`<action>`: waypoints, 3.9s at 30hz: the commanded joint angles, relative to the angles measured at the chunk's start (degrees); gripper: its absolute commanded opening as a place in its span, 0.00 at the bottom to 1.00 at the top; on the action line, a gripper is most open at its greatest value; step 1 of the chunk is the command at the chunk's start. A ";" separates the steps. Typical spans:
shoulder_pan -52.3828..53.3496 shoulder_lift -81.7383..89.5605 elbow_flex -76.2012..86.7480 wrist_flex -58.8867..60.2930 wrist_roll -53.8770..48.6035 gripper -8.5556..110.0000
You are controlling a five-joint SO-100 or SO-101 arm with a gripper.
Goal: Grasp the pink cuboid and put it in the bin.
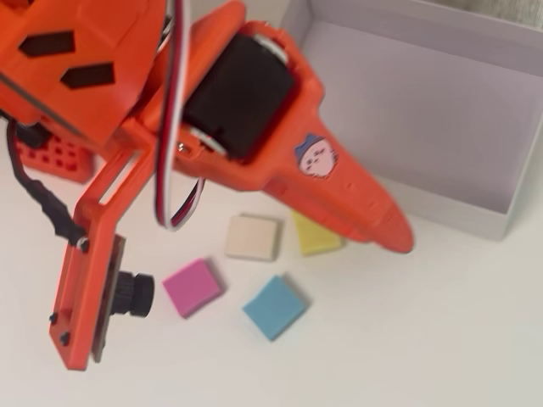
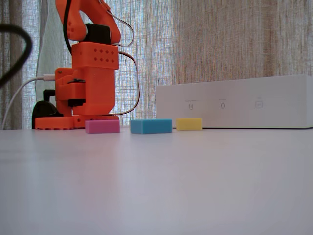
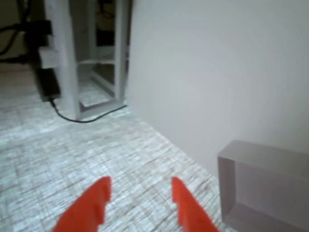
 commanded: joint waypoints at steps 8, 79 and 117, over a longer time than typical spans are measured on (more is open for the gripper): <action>4.13 -3.78 8.70 8.61 9.58 0.23; 24.08 -14.50 49.31 -10.37 18.81 0.00; -30.67 6.24 33.75 -7.21 -13.80 0.30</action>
